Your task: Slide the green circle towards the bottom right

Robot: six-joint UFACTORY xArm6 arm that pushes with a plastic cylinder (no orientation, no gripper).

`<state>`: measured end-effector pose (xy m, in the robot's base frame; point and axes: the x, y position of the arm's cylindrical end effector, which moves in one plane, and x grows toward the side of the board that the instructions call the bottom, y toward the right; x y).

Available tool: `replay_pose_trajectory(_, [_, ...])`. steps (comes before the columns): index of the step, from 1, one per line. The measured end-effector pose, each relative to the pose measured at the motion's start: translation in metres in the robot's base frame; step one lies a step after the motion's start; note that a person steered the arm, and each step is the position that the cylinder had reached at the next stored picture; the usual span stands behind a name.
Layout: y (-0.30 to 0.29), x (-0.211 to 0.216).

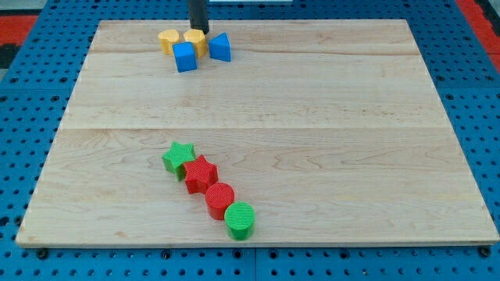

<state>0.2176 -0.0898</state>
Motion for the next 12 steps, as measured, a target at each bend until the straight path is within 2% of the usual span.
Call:
replay_pose_trajectory(2, [-0.006, 0.015])
replay_pose_trajectory(3, [-0.052, -0.016])
replay_pose_trajectory(4, [-0.113, -0.008])
replay_pose_trajectory(5, [-0.075, 0.001])
replay_pose_trajectory(6, [-0.090, 0.030])
replay_pose_trajectory(7, [-0.143, 0.124])
replay_pose_trajectory(8, [-0.128, 0.262])
replay_pose_trajectory(9, [-0.105, 0.366])
replay_pose_trajectory(10, [-0.045, 0.401])
replay_pose_trajectory(11, [-0.014, 0.401])
replay_pose_trajectory(12, [0.058, 0.401])
